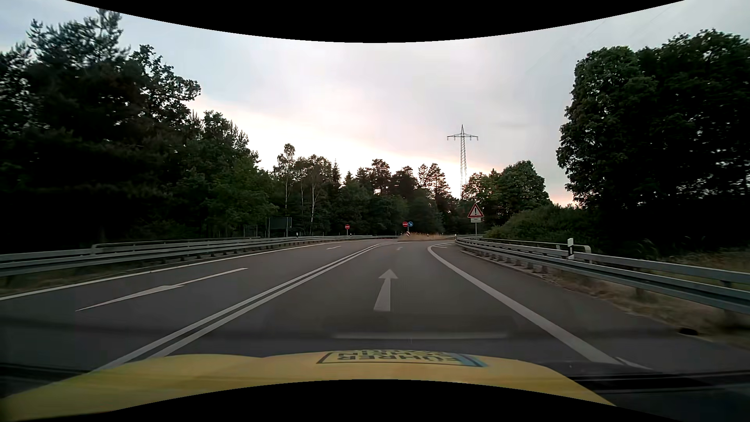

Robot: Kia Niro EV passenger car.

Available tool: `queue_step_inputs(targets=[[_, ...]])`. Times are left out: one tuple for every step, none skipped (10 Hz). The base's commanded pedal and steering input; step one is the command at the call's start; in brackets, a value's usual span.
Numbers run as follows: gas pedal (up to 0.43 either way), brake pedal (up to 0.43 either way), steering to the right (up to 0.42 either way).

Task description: Follow the waypoints while adhering to traffic rules and regulations

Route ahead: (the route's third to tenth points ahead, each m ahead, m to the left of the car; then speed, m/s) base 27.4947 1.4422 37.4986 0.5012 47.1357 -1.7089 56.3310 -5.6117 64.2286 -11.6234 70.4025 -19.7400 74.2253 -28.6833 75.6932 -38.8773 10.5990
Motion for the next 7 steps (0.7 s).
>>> queue_step_inputs(targets=[[0.079,0.0,0.018],[0.079,0.0,0.015],[0.087,0.0,0.009],[0.11,0.0,0.009],[0.118,0.0,0.01],[0.118,0.0,0.01],[0.13,0.0,0.01]])
